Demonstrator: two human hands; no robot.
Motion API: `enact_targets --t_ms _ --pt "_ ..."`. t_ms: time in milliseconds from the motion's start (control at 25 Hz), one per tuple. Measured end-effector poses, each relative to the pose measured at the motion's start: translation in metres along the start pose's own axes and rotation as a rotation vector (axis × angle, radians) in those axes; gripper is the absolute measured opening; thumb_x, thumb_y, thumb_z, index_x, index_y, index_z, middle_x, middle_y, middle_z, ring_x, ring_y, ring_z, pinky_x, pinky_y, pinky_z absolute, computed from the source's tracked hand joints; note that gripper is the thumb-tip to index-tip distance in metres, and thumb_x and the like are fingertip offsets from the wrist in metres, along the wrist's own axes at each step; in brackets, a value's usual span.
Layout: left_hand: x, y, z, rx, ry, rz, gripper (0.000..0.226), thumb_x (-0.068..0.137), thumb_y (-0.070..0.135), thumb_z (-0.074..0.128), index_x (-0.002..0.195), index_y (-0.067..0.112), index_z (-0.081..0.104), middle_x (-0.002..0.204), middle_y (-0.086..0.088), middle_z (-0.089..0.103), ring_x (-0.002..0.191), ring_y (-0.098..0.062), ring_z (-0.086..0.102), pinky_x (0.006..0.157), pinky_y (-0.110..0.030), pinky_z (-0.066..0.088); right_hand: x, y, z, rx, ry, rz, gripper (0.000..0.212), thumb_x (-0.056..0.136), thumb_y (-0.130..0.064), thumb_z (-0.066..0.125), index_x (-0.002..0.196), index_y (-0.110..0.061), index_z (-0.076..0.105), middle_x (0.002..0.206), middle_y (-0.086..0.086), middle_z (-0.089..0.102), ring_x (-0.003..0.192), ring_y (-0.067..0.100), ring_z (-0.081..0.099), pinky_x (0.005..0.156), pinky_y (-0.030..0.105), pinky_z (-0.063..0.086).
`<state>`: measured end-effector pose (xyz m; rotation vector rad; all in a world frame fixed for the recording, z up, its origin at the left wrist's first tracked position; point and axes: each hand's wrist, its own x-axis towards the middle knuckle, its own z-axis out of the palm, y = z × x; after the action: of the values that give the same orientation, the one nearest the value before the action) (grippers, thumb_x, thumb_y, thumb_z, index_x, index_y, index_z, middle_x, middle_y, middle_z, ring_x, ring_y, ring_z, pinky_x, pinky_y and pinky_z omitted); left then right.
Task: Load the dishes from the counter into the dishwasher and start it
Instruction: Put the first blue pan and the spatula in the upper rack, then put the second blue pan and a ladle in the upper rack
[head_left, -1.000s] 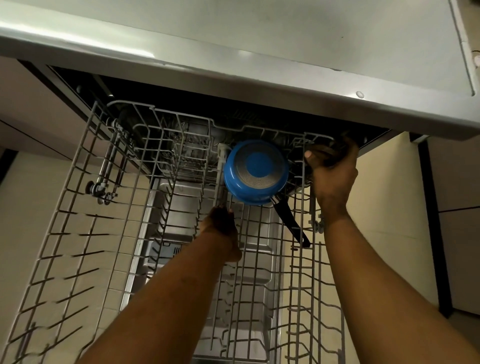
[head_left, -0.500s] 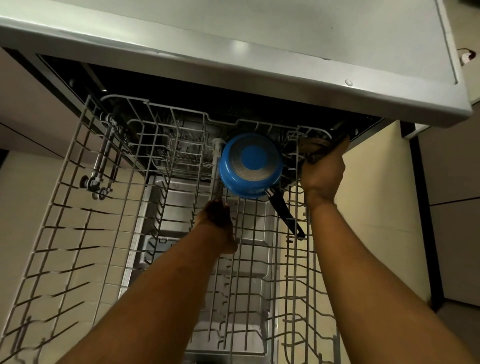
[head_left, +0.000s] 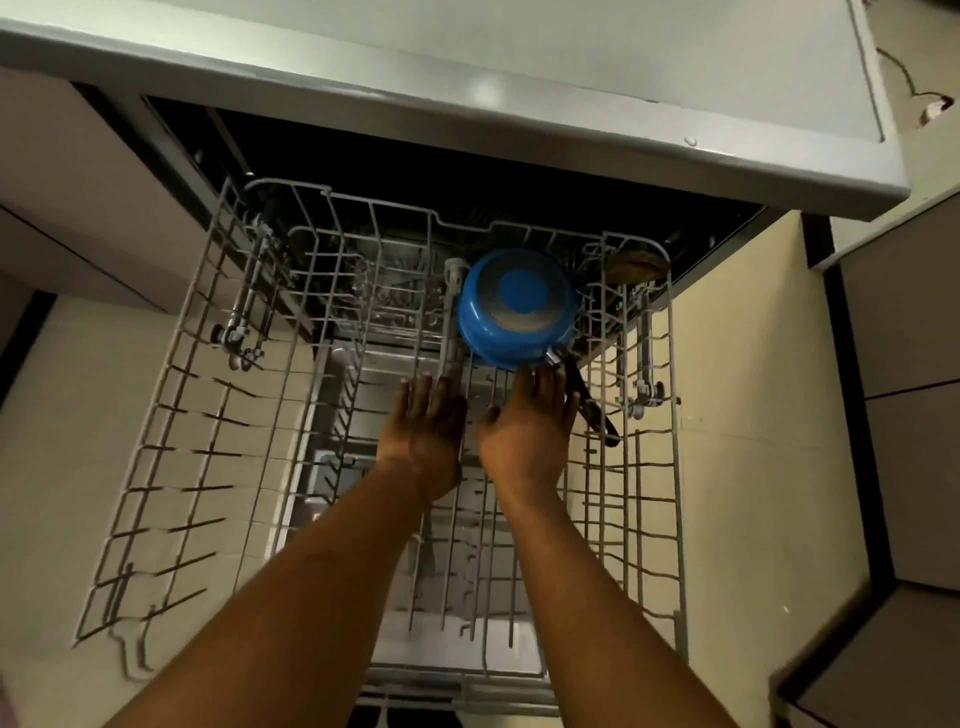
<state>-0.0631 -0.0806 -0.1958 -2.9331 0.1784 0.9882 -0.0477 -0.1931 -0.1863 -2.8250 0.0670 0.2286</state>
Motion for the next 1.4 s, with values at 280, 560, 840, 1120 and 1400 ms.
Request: enact_targets --t_ms 280,560,840,1120,1400 --pt "-0.078 -0.032 -0.016 -0.132 0.103 -0.106 0.071 0.097 0.031 0.043 0.158 0.017 0.007 0.163 -0.015 -0.014 0.149 -0.035 -0.016 0.12 -0.053 -0.008 -0.05 -0.03 -0.018 -0.03 -0.219 0.013 0.068 0.088 -0.028 0.062 0.145 -0.012 0.031 0.148 0.017 0.037 0.139 0.035 0.03 0.114 0.049 0.028" --pt "-0.174 -0.083 -0.036 -0.22 0.131 -0.195 0.082 0.095 0.035 0.049 0.158 0.018 -0.002 0.162 -0.015 -0.019 0.148 -0.036 -0.017 0.12 -0.053 -0.008 -0.105 -0.109 -0.057 -0.002 -0.212 -0.089 0.076 0.091 -0.032 0.061 0.152 -0.013 0.018 0.158 0.013 0.023 0.147 0.031 0.016 0.119 0.047 0.019" --pt "-0.293 -0.211 -0.039 -0.335 0.269 -0.29 0.076 0.097 0.035 0.045 0.158 0.02 0.002 0.164 -0.011 -0.013 0.15 -0.034 -0.013 0.12 -0.052 -0.006 -0.18 -0.247 -0.092 -0.066 -0.173 -0.226 0.072 0.095 -0.032 0.053 0.153 -0.013 0.015 0.16 0.011 0.016 0.149 0.029 0.005 0.12 0.043 0.012" --pt "-0.399 -0.388 -0.016 -0.368 0.398 -0.399 0.081 0.092 0.032 0.051 0.158 0.02 0.005 0.164 -0.012 -0.01 0.15 -0.036 -0.01 0.119 -0.053 -0.005 -0.252 -0.429 -0.084 -0.052 -0.105 -0.336 0.074 0.094 -0.032 0.056 0.153 -0.011 0.017 0.159 0.009 0.019 0.149 0.028 0.005 0.121 0.043 0.012" --pt "-0.428 -0.48 -0.032 -0.394 0.477 -0.453 0.074 0.095 0.028 0.043 0.157 0.021 0.003 0.164 -0.013 -0.012 0.15 -0.036 -0.014 0.12 -0.054 -0.006 -0.258 -0.543 -0.081 -0.045 -0.068 -0.472 0.074 0.095 -0.032 0.056 0.153 -0.012 0.015 0.16 0.009 0.016 0.15 0.027 0.003 0.121 0.042 0.011"
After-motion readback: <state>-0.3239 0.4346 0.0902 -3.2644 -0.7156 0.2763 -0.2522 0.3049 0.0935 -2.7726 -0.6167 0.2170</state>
